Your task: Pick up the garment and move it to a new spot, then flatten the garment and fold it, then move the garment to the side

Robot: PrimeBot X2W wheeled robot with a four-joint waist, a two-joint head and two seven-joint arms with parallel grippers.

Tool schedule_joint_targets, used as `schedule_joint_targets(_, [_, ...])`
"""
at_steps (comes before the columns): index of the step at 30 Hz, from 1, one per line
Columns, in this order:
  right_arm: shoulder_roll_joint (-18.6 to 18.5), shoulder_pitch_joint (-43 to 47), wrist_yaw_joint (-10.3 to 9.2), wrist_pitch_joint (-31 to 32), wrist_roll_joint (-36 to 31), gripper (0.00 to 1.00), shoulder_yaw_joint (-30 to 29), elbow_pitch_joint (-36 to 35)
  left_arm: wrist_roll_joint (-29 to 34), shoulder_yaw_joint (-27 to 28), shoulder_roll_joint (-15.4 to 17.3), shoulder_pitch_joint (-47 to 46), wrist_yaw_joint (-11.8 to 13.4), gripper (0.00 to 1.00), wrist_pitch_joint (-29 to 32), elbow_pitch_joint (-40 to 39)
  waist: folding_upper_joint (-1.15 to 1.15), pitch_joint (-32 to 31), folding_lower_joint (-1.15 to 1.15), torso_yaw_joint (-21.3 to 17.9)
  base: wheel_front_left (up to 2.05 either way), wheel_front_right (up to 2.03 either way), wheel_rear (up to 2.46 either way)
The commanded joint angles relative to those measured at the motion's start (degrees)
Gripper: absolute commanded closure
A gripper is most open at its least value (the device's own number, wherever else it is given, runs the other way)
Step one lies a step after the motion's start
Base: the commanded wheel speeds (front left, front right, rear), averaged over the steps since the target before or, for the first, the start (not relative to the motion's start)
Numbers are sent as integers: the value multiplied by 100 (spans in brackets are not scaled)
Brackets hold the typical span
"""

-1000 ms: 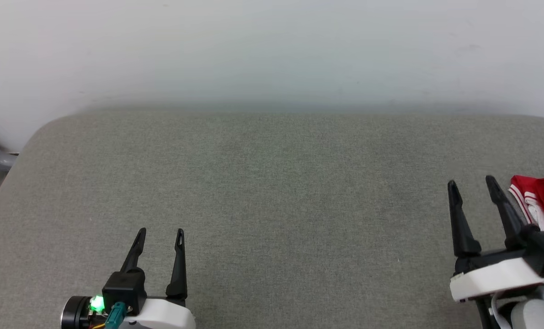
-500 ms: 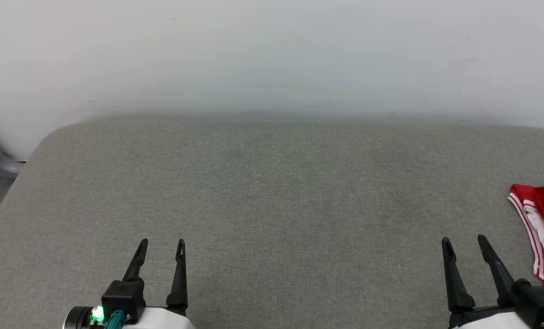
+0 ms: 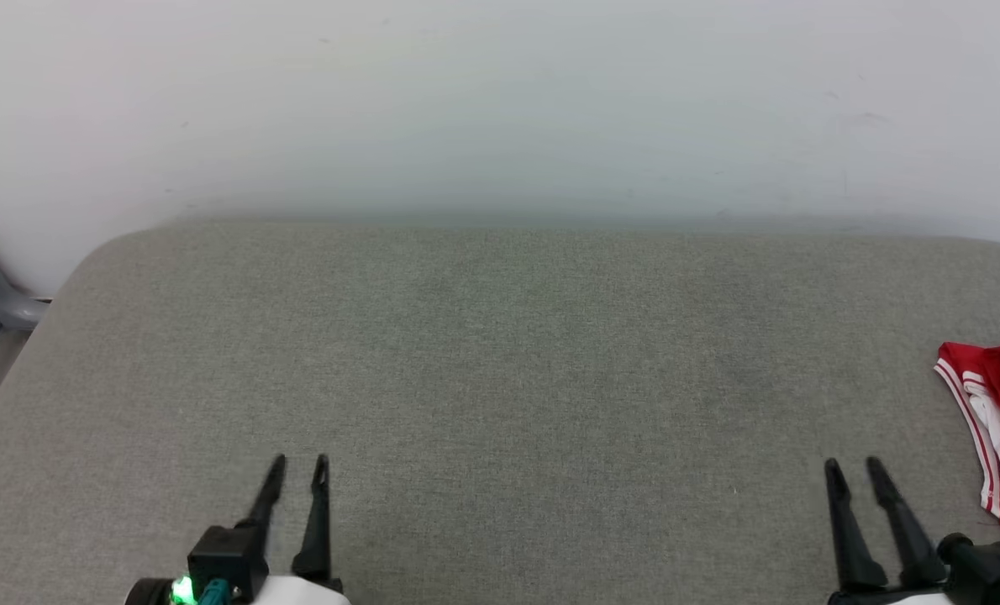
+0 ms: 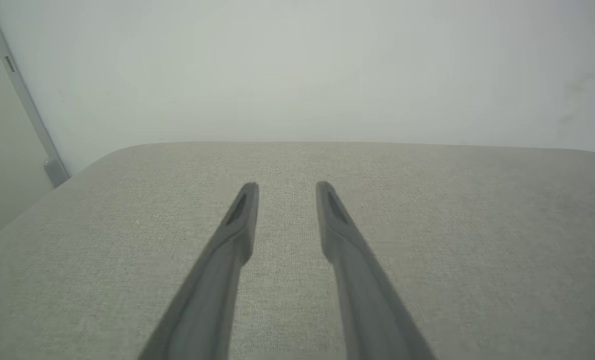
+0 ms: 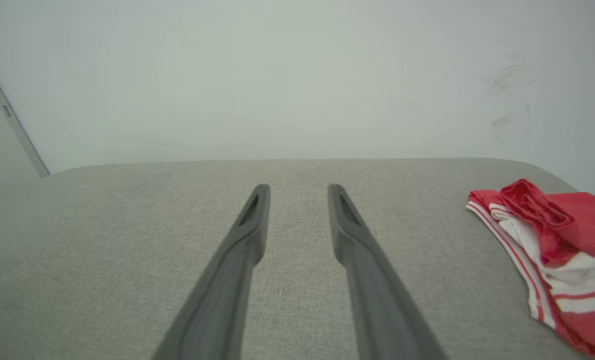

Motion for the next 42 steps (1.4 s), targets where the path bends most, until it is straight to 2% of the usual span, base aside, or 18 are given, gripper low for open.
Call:
schedule_joint_targets(1, [0, 4, 0, 4, 5, 100, 4, 41, -5, 1, -6, 14, -1, 100, 14, 39, 0, 0, 0, 0, 0, 0, 0])
schedule_joint_targets(3, [1, 6, 0, 29, 50, 100, 13, 138, -47, 7, -22, 59, -4, 100, 45, 144, 0, 1, 0, -1, 0, 0, 0])
schedule_joint_targets(15, [-12, -240, 0, 352, 1429, 100, -18, 283, -1441, 176, -30, -129, -125, 100, 397, 223, 0, 27, 0, -31, 0, 0, 0])
schedule_joint_targets(42, [-23, -666, -1, 935, 3809, 100, -90, 541, -3884, 440, -46, -429, -336, 100, 984, 332, 0, 83, 0, -95, 0, 0, 0])
